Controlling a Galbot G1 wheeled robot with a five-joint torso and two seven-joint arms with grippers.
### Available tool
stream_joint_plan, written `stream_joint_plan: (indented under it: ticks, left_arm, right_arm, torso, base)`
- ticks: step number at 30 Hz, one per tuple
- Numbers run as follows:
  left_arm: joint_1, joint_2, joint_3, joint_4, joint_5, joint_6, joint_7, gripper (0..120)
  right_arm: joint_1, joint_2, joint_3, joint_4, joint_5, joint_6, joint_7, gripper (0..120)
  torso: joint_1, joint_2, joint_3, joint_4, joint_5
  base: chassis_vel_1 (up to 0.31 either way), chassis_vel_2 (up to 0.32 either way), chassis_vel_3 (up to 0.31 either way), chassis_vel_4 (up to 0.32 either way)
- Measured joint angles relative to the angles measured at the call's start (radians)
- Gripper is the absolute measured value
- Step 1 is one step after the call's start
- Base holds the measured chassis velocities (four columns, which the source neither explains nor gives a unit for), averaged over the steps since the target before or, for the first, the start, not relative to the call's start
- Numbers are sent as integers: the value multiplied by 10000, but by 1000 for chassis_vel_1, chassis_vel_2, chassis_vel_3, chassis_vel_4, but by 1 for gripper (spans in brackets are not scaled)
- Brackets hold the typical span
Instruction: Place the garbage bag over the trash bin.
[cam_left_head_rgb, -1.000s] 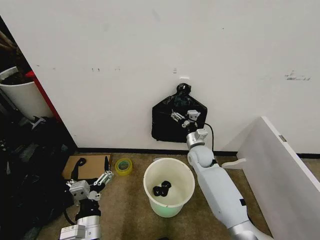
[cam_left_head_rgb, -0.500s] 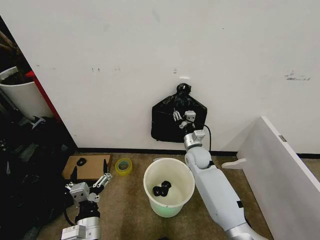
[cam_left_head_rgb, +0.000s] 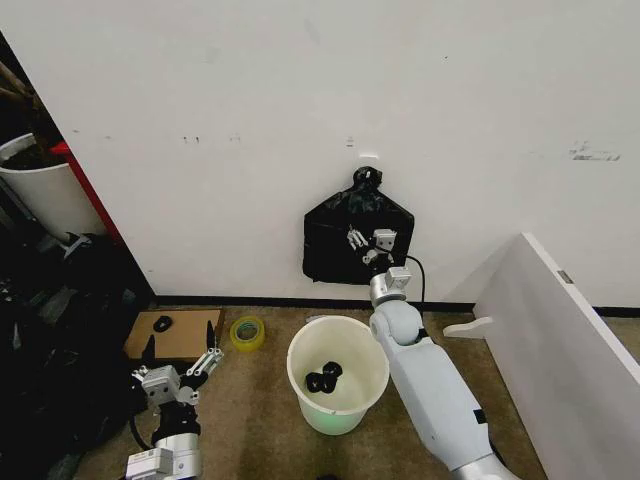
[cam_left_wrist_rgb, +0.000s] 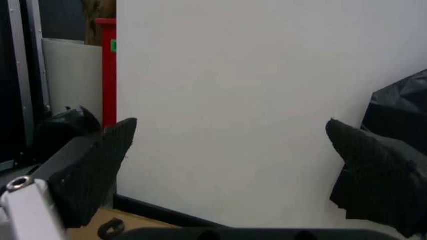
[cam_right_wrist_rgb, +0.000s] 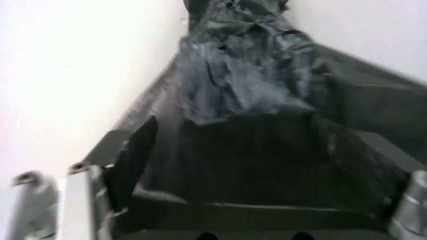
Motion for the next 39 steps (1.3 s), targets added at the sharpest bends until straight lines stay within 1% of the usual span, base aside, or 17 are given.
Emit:
stream_joint_plan:
  ticks: [2, 4, 10, 12, 14, 19, 20, 21, 22, 26, 27, 28, 29, 30, 33, 35, 39]
  left_arm:
    - [-17, 23, -5, 33, -18, 23, -23, 100]
    - [-21, 31, -10, 48, -19, 25, -36, 100]
    - [-19, 51, -34, 107, -20, 29, -195, 100]
    - [-19, 51, -34, 107, -20, 29, -195, 100]
    - [-18, 63, -38, 107, -19, 30, -244, 100]
    - [12, 95, -41, 123, -6, 30, -287, 100]
    - [12, 95, -41, 123, -6, 30, -287, 100]
    - [18, 102, -42, 127, 0, 29, -295, 100]
    - [26, 105, -42, 131, 7, 27, -305, 100]
    - [30, 111, -35, 141, 31, 23, -315, 100]
    - [31, 111, -31, 147, 40, 22, -316, 100]
    - [31, 111, -31, 147, 40, 22, -316, 100]
    - [31, 110, -28, 151, 48, 23, -316, 100]
    - [32, 108, -21, 161, 69, 23, -317, 100]
    - [34, 92, -8, 169, 124, 22, -329, 100]
    - [38, 80, -6, 169, 140, 23, -340, 100]
    - [58, 65, -17, 169, 182, 22, -423, 100]
  right_arm:
    - [93, 2, -29, 2, 506, 21, -303, 95]
    - [124, 9, -29, -12, 572, 54, -393, 93]
    - [307, 138, -34, -236, 635, 179, -675, 69]
    - [307, 138, -34, -236, 635, 179, -675, 69]
    - [407, 188, -30, -364, 603, 172, -617, 55]
    - [415, 151, -16, -411, 262, 145, -373, 36]
    - [415, 151, -16, -411, 262, 145, -373, 36]
    - [356, 133, -13, -357, -74, 99, -182, 31]
    - [235, 99, -24, -248, -757, -17, 195, 31]
    - [-144, 0, -203, 70, -3173, -477, 1564, 48]
    - [-197, -5, -253, 117, -3581, -527, 1782, 50]
    - [-197, -5, -253, 117, -3581, -527, 1782, 50]
    - [-235, -6, -303, 163, -3883, -560, 1967, 53]
    - [-281, 7, -393, 231, -4283, -620, 2247, 59]
    - [-271, 85, -573, 295, -4854, -722, 2607, 72]
    - [-220, 123, -633, 268, -5045, -726, 2656, 75]
    - [68, 312, -686, -181, -5965, -530, 2706, 91]
  torso:
    - [0, 0, 0, 0, 0]
    - [0, 0, 0, -1, 0]
    - [0, 0, 0, -1, 0]
    - [0, 0, 0, -1, 0]
    - [0, 0, 0, -1, 0]
    - [0, 0, 0, 0, 0]
    - [0, 0, 0, 0, 0]
    - [0, 0, 0, -1, 0]
    - [0, 0, 0, -1, 1]
    - [-1, 0, 0, -4, 1]
    - [-1, 0, 0, -3, 1]
    - [-1, 0, 0, -3, 1]
    - [-1, 0, 0, -3, 1]
    - [-2, 0, 0, -2, 1]
    - [-2, 0, 0, -2, 0]
    - [-1, 0, 0, -1, 0]
    - [-1, 0, 0, -1, 1]
  base:
    - [0, 0, 0, 0]
    - [0, 0, 0, 0]
    - [0, 0, 0, 0]
    - [0, 0, 0, 0]
    - [0, 0, 0, 0]
    - [0, 0, 0, 0]
    - [0, 0, 0, 0]
    - [0, 0, 0, 0]
    - [0, 0, 0, 0]
    - [0, 0, 0, 0]
    - [0, 0, 0, 0]
    - [0, 0, 0, 0]
    - [0, 0, 0, 0]
    - [0, 0, 0, 0]
    - [0, 0, 0, 0]
    - [0, 0, 0, 0]
    - [0, 0, 0, 0]
